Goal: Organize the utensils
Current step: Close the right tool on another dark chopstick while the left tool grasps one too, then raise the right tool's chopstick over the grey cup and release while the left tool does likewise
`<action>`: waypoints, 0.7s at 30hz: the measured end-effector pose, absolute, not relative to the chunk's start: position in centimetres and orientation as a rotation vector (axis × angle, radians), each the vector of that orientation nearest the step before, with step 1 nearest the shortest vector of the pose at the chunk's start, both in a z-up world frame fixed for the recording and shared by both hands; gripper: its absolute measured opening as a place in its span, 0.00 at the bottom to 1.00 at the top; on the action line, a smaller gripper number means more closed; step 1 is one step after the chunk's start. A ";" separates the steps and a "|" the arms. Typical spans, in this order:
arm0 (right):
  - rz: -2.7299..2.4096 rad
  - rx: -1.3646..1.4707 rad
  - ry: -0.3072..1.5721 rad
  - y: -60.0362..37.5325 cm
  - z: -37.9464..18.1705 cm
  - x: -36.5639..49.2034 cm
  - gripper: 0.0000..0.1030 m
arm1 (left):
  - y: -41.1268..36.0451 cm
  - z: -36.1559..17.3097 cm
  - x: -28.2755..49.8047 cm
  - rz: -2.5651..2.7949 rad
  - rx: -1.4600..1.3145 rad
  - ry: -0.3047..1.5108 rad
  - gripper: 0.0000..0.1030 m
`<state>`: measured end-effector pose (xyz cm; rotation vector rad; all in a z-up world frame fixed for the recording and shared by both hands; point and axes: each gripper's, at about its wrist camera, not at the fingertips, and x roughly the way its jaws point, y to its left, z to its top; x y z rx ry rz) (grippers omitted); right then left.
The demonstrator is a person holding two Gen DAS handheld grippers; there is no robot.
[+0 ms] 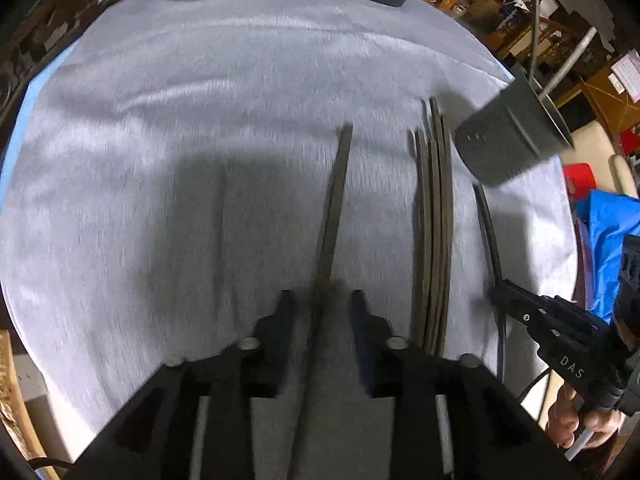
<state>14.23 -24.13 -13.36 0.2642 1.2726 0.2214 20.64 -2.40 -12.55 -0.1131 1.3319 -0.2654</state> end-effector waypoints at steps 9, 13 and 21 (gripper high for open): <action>0.166 0.174 1.251 -22.1 -13.6 19.3 0.15 | -4.0 -12.5 25.6 -0.236 -0.077 1.324 0.35; 0.160 0.166 1.238 -22.0 -13.7 20.2 0.14 | -4.0 -12.4 26.9 -0.232 -0.073 1.316 0.24; 0.196 0.176 1.179 -22.4 -12.1 19.5 0.07 | -1.6 -10.6 26.1 -0.235 -0.132 1.261 0.06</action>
